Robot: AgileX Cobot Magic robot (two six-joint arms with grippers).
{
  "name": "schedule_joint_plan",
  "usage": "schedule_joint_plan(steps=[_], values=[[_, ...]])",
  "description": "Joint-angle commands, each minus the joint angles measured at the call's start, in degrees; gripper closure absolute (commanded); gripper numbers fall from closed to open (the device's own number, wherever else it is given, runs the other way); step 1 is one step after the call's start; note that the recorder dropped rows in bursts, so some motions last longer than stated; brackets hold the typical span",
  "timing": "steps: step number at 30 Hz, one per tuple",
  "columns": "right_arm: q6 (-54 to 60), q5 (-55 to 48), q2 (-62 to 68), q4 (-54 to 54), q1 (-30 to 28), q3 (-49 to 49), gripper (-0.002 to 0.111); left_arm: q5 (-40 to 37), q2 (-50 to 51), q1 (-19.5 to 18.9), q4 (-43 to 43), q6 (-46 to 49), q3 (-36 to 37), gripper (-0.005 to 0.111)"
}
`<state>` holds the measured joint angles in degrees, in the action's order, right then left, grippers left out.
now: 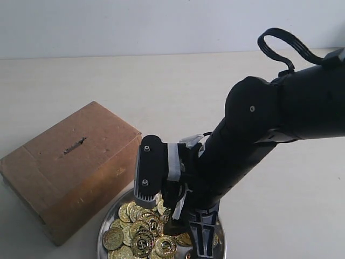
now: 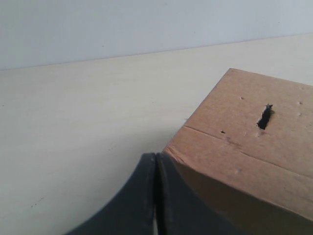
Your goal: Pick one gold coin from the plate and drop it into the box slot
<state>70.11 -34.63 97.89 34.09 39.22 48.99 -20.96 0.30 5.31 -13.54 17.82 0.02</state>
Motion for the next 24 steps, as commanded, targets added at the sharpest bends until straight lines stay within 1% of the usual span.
schedule_joint_plan(steps=[1, 24], values=[[0.21, 2.18, -0.59, 2.12, 0.14, 0.11, 0.079, 0.33, -0.3, -0.2, -0.7, -0.07, -0.02, 0.107], [0.21, 1.79, -0.59, 5.67, 0.14, 0.11, 0.079, 0.33, -0.3, -0.2, -0.7, -0.07, -0.02, 0.107]])
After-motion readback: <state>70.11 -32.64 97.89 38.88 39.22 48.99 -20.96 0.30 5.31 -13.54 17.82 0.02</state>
